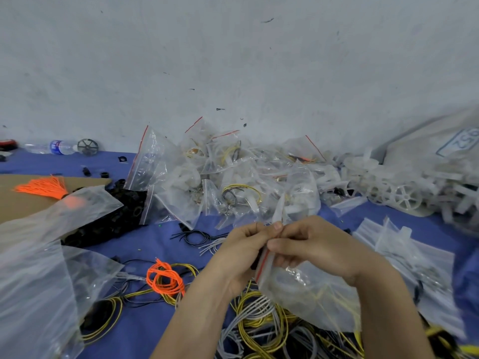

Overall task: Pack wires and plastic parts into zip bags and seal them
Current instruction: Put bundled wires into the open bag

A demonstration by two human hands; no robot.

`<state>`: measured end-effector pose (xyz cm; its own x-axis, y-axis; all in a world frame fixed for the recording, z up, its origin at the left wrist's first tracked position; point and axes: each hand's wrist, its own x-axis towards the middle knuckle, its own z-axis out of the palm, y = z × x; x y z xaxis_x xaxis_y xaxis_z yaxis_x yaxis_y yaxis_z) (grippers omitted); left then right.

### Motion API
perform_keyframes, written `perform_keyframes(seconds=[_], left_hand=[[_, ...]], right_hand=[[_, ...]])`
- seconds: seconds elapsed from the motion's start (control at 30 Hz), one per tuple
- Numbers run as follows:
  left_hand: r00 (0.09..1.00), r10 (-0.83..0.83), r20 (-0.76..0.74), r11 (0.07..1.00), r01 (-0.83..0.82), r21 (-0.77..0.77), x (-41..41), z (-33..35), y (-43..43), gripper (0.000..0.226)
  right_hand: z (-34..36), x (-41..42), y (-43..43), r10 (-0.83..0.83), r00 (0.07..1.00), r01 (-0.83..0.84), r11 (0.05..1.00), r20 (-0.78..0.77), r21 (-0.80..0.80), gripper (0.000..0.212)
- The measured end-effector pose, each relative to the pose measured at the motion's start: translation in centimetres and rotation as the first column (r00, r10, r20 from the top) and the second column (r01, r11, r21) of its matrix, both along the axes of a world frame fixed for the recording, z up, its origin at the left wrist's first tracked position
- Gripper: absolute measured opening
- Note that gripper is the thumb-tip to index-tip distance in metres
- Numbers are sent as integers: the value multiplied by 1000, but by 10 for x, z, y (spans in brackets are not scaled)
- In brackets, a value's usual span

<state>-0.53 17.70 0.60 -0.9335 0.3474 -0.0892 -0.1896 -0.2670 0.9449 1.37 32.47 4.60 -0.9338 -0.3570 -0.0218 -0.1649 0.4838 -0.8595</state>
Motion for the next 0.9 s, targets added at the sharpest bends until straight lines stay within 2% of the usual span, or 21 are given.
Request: perform_keyframes(seconds=[0.13,0.3,0.47,0.53,0.63,0.7,0.77,0.8,0.83,0.9], left_hand=[[1000,6,-24,999,-5,51,4,4,5,33],[977,21,-214,994,-43,-99,6,10,0,36],[963,-25,-269,999,16,-36,12,17,0,33],[972,-2,-233,998,18,68,13,20,-3,34],[981,-28,-193,967,75,242,11,25,-12,26],[971,-2,-241,980,50,192,8,27,-22,32],[947,73,-312,995,-90,-42,7,28,-30,37],[935,112,-337,973,-172,-154,7,29,-34,41],[924,157,-350,945,-244,-219,6,30,-37,42],[913,252,-322,918,-331,-219,8,34,-42,36]], right_hand=[[2,0,-1,-39,999,38,995,-7,-92,18],[5,2,1,5,1000,-1,981,21,-195,24],[3,-2,-9,-90,993,54,920,-74,-389,24],[2,-5,-14,-152,988,104,826,-41,-555,18],[2,-6,-4,-134,991,99,575,27,-812,16],[5,-3,9,-138,990,55,522,-21,-851,19],[7,0,24,-244,969,115,563,-32,-818,26],[7,1,30,-326,943,166,629,-64,-759,32],[7,2,34,-395,909,213,713,-132,-668,40],[8,4,35,-436,855,280,844,-282,-457,49]])
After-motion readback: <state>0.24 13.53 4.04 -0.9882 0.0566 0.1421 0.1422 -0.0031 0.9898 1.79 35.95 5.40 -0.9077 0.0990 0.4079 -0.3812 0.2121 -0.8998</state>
